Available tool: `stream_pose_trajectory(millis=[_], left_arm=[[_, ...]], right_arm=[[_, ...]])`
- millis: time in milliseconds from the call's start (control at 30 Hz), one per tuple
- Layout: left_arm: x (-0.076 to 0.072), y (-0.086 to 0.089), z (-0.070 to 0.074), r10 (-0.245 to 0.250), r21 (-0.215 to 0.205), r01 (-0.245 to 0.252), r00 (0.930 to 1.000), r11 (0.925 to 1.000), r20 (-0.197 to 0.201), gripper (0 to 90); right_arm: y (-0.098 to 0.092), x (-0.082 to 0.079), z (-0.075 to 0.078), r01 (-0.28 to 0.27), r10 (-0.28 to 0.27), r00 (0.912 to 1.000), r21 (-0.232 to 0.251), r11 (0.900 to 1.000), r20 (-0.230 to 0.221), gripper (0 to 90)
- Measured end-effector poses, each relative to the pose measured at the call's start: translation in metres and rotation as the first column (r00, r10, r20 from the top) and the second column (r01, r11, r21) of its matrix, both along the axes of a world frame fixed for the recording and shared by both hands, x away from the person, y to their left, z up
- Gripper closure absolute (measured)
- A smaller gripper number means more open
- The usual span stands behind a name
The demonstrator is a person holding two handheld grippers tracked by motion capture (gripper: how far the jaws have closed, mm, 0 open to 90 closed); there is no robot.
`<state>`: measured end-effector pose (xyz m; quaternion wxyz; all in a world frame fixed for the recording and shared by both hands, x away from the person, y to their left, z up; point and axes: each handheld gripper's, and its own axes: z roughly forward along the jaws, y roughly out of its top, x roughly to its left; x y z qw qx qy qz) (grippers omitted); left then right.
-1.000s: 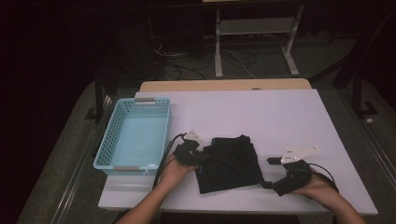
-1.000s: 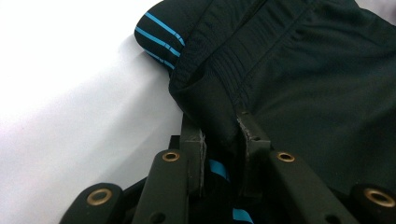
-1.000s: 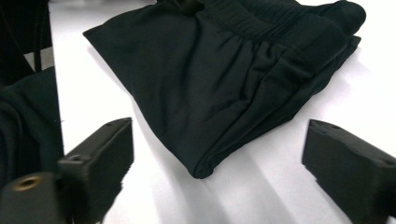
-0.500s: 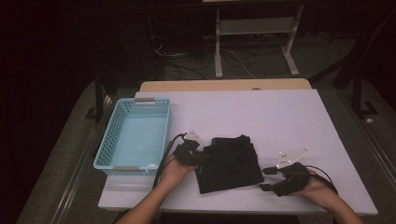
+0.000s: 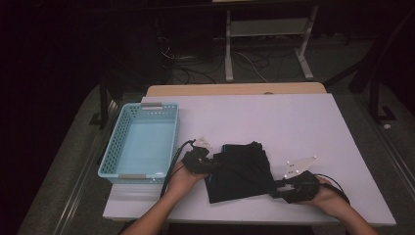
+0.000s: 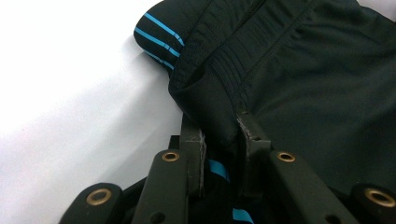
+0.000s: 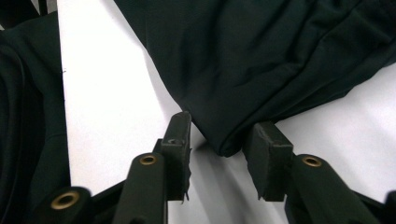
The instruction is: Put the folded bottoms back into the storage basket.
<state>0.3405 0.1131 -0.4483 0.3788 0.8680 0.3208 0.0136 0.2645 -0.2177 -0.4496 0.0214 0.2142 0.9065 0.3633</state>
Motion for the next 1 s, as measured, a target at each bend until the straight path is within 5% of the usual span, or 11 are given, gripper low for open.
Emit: stream_pose_trajectory(millis=[333, 800, 1000], left_arm=[[0.001, 0.0, 0.0, -0.002, 0.004, 0.002, 1.0, 1.0, -0.003, 76.0], [0.002, -0.002, 0.006, -0.025, 0.028, 0.024, 0.9997, 0.9993, 0.006, 78.1], [0.0, -0.001, 0.012, -0.026, 0.003, 0.026, 0.9994, 0.9997, 0.025, 78.3]], right_arm=[[0.005, 0.002, 0.001, -0.004, 0.005, 0.9996, -0.021, 1.0, 0.027, 74.8], [0.004, 0.003, 0.007, -0.003, 0.003, 0.9998, 0.002, 1.0, 0.018, 78.1], [0.003, 0.003, 0.011, 0.001, -0.002, 0.9997, 0.028, 1.0, 0.023, 78.3]])
